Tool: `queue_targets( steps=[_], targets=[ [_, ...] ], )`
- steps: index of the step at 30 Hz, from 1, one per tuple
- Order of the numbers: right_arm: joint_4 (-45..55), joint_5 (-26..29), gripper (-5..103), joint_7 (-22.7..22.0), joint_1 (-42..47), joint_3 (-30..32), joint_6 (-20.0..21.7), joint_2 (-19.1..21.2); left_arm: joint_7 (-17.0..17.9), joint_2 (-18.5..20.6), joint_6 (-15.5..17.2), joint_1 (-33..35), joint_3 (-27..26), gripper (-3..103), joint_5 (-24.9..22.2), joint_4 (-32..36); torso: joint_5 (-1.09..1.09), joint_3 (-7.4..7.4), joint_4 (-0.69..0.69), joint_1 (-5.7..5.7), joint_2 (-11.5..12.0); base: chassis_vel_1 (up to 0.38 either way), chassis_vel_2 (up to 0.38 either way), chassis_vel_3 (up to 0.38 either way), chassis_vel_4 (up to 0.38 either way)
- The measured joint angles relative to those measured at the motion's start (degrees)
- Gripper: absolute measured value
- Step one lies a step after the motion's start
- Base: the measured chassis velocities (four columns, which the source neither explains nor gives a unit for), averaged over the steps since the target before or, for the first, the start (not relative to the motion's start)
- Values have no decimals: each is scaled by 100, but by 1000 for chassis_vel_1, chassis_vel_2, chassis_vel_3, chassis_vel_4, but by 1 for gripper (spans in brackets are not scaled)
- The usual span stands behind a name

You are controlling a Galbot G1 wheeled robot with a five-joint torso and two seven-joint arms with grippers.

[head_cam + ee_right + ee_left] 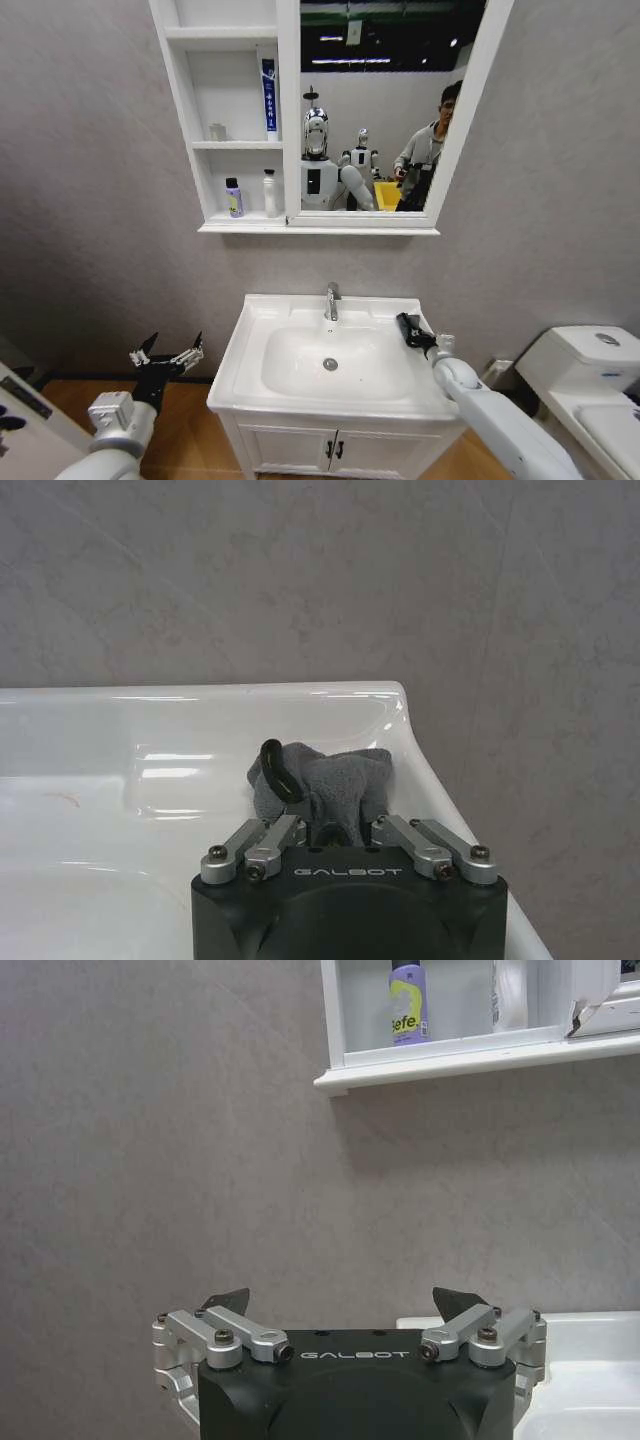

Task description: Move facial cleanser and shampoo from washbasin to cabinet, then wipe washbasin with towel.

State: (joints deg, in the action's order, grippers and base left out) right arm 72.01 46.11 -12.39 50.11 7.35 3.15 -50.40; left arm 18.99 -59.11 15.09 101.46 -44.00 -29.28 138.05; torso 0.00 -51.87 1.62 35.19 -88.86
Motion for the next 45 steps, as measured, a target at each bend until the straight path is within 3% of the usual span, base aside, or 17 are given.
queue_targets(
  steps=[1, 4, 6, 8, 11, 13, 18, 21, 22, 25, 29, 32, 34, 36, 39, 42, 45],
  targets=[
    [9, -94, 32, 5, 13, -2, -77, -20, 0, 0, 0, 0, 0, 100, 0, 0, 1, 0, 0, 0, 0, 0, 0, 0, 0],
    [110, -161, 43, 1, 49, 22, -154, -35, 0, 0, 0, 0, 0, 100, 0, 0, 0, 0, 0, 0, 0, 0, 0, 0, 0],
    [163, -175, 43, -7, 69, 38, -187, -35, 0, 0, 0, 0, 0, 100, 0, 0, 0, 0, 0, 0, 0, 0, 0, 0, 0],
    [245, -261, 54, -33, 111, 59, -267, -28, 0, 0, 0, 0, 0, 100, 0, 0, 0, 0, -1, 0, 0, 0, 0, 0, 0],
    [263, -449, 59, -64, 154, 89, -369, -26, 0, 0, 0, 0, 0, 100, 0, 0, 0, 0, 0, 0, 0, 0, 0, 0, 0],
    [311, -718, 76, -102, 248, 162, -514, -29, 0, 0, 0, 0, 0, 100, 0, 0, 0, 0, 0, 0, 0, 0, 0, 0, 0],
    [613, -937, 86, -225, 443, 322, -592, 6, 0, 0, 0, 0, 0, 100, 0, 0, 0, 0, -1, 0, 0, 0, 0, 0, 0],
    [1394, -1348, 99, -592, 1046, 881, -366, 126, 0, 0, 0, 0, 0, 100, 0, 0, 1, 0, -2, 0, 0, 0, 0, 0, 0],
    [1394, -1348, 99, -592, 1046, 881, -366, 126, 0, 0, 0, 0, 0, 100, 0, 0, 1, 0, -2, 0, 0, 0, 0, 0, 0],
    [2658, -1441, 100, -1249, 2204, 1736, 77, 158, 0, 0, 0, 0, 0, 100, 0, 0, 1, 0, 0, 0, 0, 0, 0, 0, 0],
    [3581, -1419, 100, -1383, 3301, 2613, 169, 15, 0, -1, 0, 0, 0, 100, 0, 0, 1, 1, 0, 0, 0, 0, 0, 0, 0],
    [4749, -1508, 100, -1176, 5122, 3874, -51, -412, 0, 0, 0, 0, 0, 100, 0, 0, 1, 1, 3, -1, -1, 0, 0, 0, 0],
    [5034, -1577, 100, -1087, 5592, 4150, -206, -581, 0, 0, -1, -1, 0, 100, 0, 0, -3, 2, 3, -2, -1, 0, 0, 0, 0],
    [5505, -1748, 100, -949, 6461, 4596, -535, -1143, 1, -1, -1, 0, 0, 100, 0, 0, -2, 2, 2, -2, -1, 0, 0, 0, 0],
    [5664, -1837, 100, -929, 6770, 4705, -655, -1489, 1, 0, -1, 0, 0, 100, 1, 0, 0, 2, 2, -2, -1, 0, 0, 0, 0],
    [6010, -2155, 100, -921, 7402, 4712, -988, -2248, 0, 0, -1, 0, 0, 100, 0, 0, -1, 1, 0, -2, -1, 0, 0, 0, 0],
    [6065, -2290, 100, -911, 7532, 4643, -1130, -2482, 0, 0, 0, 0, 0, 100, 0, 0, -1, 1, 0, -2, -1, 0, 0, 0, 0]
  ],
)
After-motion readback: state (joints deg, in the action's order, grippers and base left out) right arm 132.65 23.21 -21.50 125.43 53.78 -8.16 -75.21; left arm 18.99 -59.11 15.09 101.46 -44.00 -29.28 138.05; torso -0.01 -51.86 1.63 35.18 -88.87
